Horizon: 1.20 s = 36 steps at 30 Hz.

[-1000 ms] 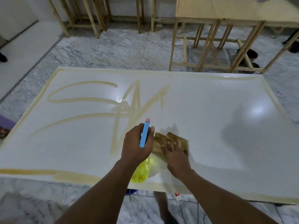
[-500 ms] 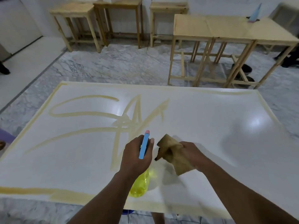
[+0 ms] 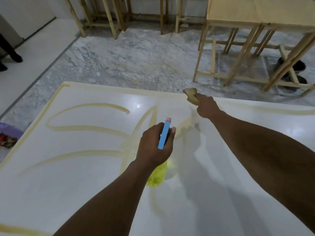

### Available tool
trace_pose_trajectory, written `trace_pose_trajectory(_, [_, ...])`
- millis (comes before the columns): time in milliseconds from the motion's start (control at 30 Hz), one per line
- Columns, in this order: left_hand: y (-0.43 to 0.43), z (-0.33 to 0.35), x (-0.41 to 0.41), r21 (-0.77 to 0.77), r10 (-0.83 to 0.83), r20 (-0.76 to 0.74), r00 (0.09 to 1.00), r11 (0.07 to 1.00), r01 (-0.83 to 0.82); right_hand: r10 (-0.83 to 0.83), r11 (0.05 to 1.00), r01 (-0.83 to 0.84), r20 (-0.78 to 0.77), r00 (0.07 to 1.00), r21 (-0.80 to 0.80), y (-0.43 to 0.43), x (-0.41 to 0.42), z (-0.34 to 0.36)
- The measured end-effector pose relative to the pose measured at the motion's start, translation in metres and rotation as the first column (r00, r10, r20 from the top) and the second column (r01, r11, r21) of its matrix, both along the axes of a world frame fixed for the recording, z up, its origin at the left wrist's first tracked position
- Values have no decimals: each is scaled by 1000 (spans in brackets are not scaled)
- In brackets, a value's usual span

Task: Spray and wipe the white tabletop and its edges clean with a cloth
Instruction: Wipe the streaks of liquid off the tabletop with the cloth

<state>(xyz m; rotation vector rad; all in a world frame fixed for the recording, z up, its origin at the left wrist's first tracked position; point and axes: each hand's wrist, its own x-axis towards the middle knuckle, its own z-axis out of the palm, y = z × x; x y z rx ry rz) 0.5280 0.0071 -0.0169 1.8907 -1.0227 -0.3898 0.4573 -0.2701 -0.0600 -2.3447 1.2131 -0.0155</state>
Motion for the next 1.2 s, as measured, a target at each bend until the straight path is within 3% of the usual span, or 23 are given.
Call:
trace_pose_trajectory(133, [-12,-7,10,-7,-27,38,999,1000,27,147,989,-142,-184,972,39,9,19,-68])
trace_pose_trajectory(233, [-7,-13,15,-6,-13,20,1000,1000,13,117,984,-147,-265,957,-96,23,18,-103])
trace_pose_trajectory(500, [42,-25,17,39,28,-1,1000,999,-28,180,973,-214,-310,933,-81,80,-7,-97])
trace_pose_trajectory(833, [148,-11,-28,37,-40,-4,999,998,41,232,965,-261,-419,878,-13,291,-94,-74])
trace_pose_trajectory(1067, [222,-24,-69,83,-74,-96,993,993,82,275,960,-269,-421,864,75,416,-138,-65])
trace_pose_trajectory(1167, [236,-23,-77,74,-99,-121,988,991,108,212,977,-205,-212,954,55,413,-146,-55])
trace_pose_trajectory(1200, [237,-21,-78,69,-108,-116,987,991,116,117,985,-101,-112,987,142,403,-149,-46])
